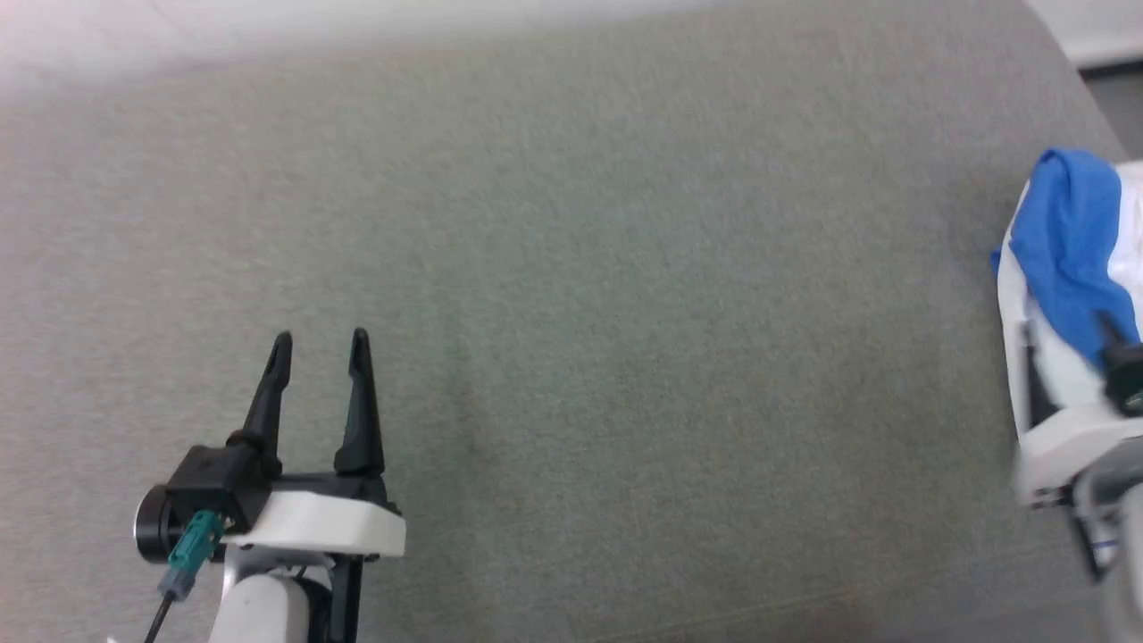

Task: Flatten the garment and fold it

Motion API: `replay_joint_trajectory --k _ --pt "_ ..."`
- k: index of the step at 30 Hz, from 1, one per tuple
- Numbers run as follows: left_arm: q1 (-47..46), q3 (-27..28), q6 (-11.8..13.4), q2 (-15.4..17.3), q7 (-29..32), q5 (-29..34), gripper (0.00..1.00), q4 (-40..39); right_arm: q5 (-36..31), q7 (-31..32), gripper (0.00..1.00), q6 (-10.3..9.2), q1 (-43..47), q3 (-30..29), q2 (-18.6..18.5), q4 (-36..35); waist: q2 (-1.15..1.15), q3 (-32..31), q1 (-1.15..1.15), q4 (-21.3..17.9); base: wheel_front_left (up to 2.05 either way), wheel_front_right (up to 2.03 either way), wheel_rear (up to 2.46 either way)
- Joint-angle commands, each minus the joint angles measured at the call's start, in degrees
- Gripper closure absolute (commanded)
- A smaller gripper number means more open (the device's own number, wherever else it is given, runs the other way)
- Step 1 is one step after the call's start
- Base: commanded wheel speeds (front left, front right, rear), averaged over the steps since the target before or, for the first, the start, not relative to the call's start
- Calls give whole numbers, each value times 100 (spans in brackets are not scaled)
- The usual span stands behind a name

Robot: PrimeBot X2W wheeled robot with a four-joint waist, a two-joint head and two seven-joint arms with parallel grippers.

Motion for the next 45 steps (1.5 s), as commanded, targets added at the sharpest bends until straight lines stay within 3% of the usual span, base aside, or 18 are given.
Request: replay_joint_trajectory --k 1,9,14,27,41,42,45 --pt "94 55 47 -11 -27 -21 0 30 188 -57 0 -12 145 178 134 -220 0 -492 2 324 0 0 0" --pt "380 249 170 -12 -27 66 0 165 1199 -131 0 -12 830 1260 686 -1700 0 -848 2 692 0 0 0" --pt "540 426 160 56 -27 113 0 297 1651 -88 0 -12 1266 1622 933 -2548 0 -1009 2 885 0 0 0" --pt "787 367 -62 110 -27 141 0 613 1857 47 0 -12 2593 1343 1279 -3656 0 -1354 2 951 0 0 0" --pt "838 164 -128 88 -27 250 0 829 1958 177 0 -12 2847 1306 1286 -3849 0 -1384 2 949 0 0 0" --pt "834 169 -108 87 0 225 100 821 1957 174 100 -1 2815 1303 1267 -3820 0 -1385 2 947 0 0 0" --pt "832 167 -106 86 18 226 100 814 1951 180 100 0 2809 1299 1265 -3811 0 -1381 3 950 0 0 0"
